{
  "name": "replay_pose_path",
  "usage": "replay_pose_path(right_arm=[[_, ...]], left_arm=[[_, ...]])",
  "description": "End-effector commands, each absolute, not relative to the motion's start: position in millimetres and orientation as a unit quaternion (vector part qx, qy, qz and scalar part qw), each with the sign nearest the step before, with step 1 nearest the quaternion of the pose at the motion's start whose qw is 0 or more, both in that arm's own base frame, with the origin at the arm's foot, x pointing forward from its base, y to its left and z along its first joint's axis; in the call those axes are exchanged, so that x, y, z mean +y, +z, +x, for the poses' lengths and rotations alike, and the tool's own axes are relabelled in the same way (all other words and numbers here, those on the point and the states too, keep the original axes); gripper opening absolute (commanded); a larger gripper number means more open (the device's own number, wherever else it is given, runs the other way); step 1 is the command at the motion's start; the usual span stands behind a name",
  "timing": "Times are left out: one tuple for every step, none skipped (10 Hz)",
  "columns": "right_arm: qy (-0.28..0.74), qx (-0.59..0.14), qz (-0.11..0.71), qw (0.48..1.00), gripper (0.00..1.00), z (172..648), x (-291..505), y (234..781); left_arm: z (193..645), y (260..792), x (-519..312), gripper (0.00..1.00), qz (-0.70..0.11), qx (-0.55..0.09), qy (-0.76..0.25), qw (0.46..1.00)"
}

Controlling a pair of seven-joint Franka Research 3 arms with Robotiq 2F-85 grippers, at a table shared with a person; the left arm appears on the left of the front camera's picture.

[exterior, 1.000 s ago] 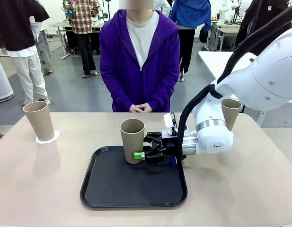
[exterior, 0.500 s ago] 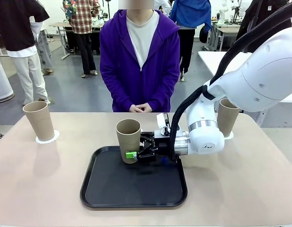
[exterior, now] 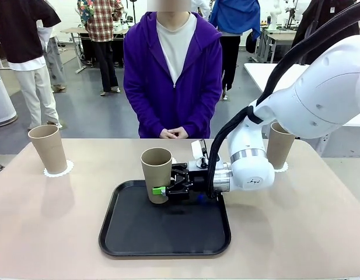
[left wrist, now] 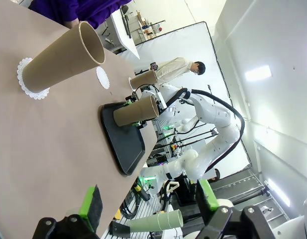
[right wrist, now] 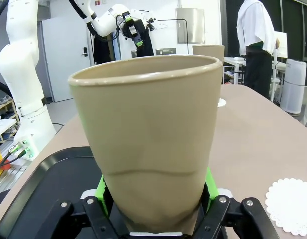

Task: Place coasters on the table and set cups on them.
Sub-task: Take one Reusable plastic cup from the Flat Tray and place it on a coaster set by the human.

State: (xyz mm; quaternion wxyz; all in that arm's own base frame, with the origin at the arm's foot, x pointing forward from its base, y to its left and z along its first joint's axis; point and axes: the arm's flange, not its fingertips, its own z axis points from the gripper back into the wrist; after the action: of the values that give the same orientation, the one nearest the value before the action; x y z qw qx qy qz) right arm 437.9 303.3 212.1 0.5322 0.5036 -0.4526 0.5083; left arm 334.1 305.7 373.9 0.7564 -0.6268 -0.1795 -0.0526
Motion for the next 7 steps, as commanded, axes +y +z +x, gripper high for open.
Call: replay_pose_path(right_arm=[[0.5, -0.475, 0.501, 0.523, 0.0, 437.7, 305.0, 209.9], [0.467, -0.473, 0.509, 0.547, 0.24, 430.5, 306.1, 227.6], [0.461, -0.458, 0.516, 0.558, 0.24, 421.2, 308.0, 257.0], [0.462, -0.429, 0.514, 0.581, 0.24, 408.9, 308.7, 309.4], [0.463, -0.42, 0.508, 0.593, 0.24, 407.3, 307.6, 341.7], [0.466, -0.409, 0.497, 0.607, 0.24, 408.1, 308.0, 379.1], [0.464, -0.405, 0.491, 0.616, 0.24, 407.8, 308.9, 401.4]], left_arm=[[332.9, 376.1, 307.0, 1.0, -0.626, -0.181, -0.053, 0.757], [332.9, 376.1, 307.0, 1.0, -0.626, -0.181, -0.053, 0.757], [332.9, 376.1, 307.0, 1.0, -0.626, -0.181, -0.053, 0.757], [332.9, 376.1, 307.0, 1.0, -0.626, -0.181, -0.053, 0.757], [332.9, 376.1, 307.0, 1.0, -0.626, -0.181, -0.053, 0.757], [332.9, 376.1, 307.0, 1.0, -0.626, -0.181, -0.053, 0.757], [332.9, 376.1, 307.0, 1.0, -0.626, -0.181, -0.053, 0.757]])
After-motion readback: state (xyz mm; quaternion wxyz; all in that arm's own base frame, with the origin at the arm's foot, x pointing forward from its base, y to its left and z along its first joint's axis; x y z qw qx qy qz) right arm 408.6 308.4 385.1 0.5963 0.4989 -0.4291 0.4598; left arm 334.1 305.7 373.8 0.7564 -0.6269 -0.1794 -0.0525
